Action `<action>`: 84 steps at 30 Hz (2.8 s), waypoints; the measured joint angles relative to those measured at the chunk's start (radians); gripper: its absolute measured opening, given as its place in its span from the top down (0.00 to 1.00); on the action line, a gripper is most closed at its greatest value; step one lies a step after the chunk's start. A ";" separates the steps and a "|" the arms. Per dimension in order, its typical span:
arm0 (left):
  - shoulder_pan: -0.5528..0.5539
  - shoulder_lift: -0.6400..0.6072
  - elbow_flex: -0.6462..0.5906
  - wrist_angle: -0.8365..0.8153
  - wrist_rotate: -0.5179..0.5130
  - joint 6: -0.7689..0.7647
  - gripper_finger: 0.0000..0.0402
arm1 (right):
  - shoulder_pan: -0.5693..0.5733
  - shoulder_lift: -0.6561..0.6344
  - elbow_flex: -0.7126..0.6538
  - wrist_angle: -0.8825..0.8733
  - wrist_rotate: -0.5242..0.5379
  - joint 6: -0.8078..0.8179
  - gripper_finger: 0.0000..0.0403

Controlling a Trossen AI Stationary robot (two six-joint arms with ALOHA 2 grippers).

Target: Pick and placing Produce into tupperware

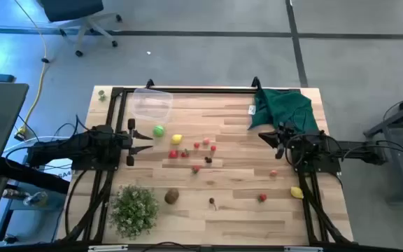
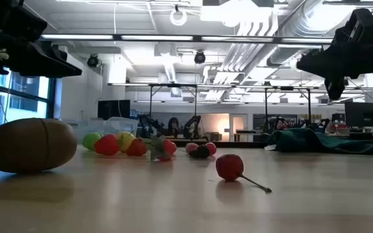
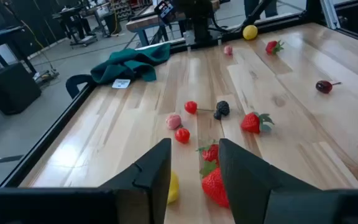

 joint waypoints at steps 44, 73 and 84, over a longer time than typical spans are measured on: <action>0.000 0.000 0.000 0.000 0.000 0.000 0.70 | 0.000 0.000 0.000 0.000 0.000 0.000 1.00; 0.000 0.000 0.000 0.171 -0.012 -0.577 0.70 | 0.000 0.000 0.000 0.000 0.000 0.000 1.00; 0.000 0.000 0.000 0.214 -0.158 -0.769 0.70 | 0.000 0.000 0.000 0.000 0.000 0.201 1.00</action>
